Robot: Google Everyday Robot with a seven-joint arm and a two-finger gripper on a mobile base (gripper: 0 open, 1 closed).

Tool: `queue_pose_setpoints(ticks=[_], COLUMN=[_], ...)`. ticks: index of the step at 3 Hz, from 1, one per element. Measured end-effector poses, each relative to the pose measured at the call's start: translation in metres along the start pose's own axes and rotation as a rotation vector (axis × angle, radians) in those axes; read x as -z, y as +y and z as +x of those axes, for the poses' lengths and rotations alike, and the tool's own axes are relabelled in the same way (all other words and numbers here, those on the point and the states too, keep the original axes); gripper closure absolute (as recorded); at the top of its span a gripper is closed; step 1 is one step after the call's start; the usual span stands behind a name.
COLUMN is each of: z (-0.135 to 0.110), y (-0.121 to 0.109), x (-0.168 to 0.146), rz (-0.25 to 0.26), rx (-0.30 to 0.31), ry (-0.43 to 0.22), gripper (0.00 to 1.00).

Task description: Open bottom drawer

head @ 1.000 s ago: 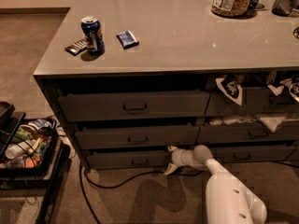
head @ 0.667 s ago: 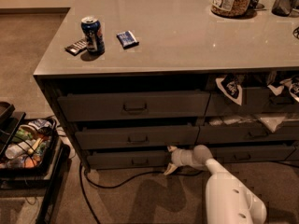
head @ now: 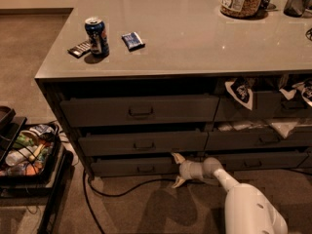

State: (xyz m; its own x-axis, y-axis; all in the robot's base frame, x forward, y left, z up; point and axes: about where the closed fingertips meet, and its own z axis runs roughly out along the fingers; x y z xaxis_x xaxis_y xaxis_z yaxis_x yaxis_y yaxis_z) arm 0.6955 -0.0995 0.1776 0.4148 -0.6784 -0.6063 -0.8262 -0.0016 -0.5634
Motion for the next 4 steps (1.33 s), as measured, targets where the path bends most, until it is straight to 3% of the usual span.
queue_pose_setpoints(ticks=[2, 3, 4], z=[0.0, 0.01, 0.026], y=[0.005, 0.001, -0.013], x=[-0.002, -0.014, -0.018], rz=[-0.01, -0.014, 0.018], rx=[0.028, 0.044, 0.032], ry=[0.023, 0.109, 0.224], gripper=[0.0, 0.0, 0.0])
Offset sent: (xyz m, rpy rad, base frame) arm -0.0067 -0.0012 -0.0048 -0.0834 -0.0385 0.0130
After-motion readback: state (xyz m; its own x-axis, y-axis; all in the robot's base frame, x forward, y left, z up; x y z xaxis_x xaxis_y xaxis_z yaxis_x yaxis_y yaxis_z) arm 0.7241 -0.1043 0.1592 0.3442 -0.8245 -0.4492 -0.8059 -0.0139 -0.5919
